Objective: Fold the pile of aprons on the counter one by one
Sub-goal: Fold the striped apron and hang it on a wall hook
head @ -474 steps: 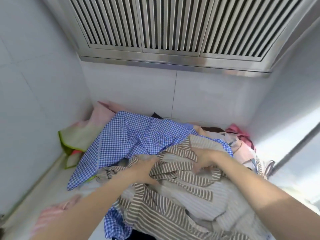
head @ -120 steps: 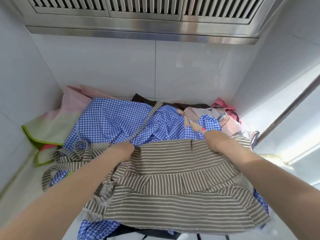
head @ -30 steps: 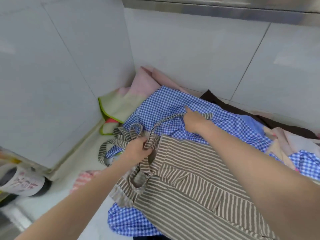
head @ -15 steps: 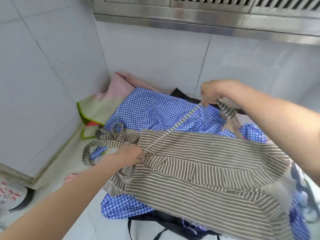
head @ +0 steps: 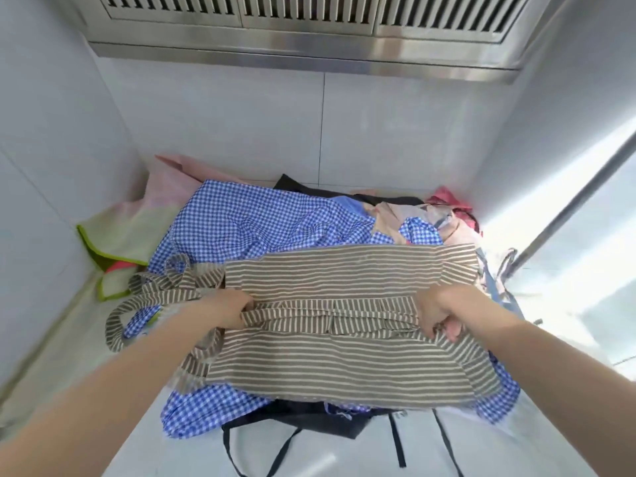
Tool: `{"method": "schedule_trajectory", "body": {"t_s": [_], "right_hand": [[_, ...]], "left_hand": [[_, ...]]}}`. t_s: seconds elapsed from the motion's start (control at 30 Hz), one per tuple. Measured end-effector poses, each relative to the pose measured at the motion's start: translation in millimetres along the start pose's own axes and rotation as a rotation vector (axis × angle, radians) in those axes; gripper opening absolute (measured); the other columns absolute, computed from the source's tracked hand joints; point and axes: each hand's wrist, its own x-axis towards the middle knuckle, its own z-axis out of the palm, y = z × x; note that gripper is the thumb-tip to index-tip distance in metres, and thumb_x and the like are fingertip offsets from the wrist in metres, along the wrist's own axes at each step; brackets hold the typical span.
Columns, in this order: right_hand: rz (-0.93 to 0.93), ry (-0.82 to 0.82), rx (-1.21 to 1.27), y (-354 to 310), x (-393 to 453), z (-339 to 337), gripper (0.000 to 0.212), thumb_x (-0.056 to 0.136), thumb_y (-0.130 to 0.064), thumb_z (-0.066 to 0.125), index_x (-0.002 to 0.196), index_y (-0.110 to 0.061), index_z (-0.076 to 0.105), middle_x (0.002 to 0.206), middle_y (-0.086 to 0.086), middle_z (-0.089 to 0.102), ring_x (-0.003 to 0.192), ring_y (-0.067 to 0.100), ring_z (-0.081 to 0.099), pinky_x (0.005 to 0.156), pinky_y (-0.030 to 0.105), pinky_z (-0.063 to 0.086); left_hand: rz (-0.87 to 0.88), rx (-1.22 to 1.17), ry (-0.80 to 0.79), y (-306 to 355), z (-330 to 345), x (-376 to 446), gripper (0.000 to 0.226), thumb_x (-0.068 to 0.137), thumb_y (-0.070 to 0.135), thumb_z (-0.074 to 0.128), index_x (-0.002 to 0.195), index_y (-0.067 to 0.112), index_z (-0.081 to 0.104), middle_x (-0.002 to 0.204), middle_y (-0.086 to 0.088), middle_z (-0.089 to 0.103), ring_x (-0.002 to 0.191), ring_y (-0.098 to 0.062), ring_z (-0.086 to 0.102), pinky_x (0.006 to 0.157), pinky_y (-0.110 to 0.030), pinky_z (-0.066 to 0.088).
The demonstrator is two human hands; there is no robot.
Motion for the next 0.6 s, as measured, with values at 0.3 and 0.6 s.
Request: {"method": "schedule_trajectory", "body": {"t_s": [0.3, 0.6], "right_hand": [[-0.252, 0.674, 0.06, -41.9, 3.5, -60.5, 0.024, 0.091, -0.015, 0.051, 0.114, -0.009, 0.056, 0.114, 0.01, 0.056, 0.106, 0.027, 0.056, 0.081, 0.034, 0.046], [-0.101, 0.256, 0.302, -31.5, 25.3, -72.2, 0.026, 0.084, -0.006, 0.067, 0.1, -0.004, 0.047, 0.09, 0.013, 0.06, 0.04, 0.01, 0.059, 0.039, 0.02, 0.047]], "left_hand": [[-0.021, -0.078, 0.284, 12.4, -29.8, 13.5, 0.067, 0.093, 0.007, 0.048, 0.149, 0.017, 0.013, 0.156, 0.001, 0.012, 0.091, -0.02, 0.058, 0.059, -0.024, 0.039], [-0.129, -0.151, 0.143, 0.6, -40.9, 55.8, 0.037, 0.092, 0.013, 0.053, 0.129, 0.012, 0.047, 0.131, -0.01, 0.052, 0.107, -0.024, 0.057, 0.087, -0.033, 0.049]]}}
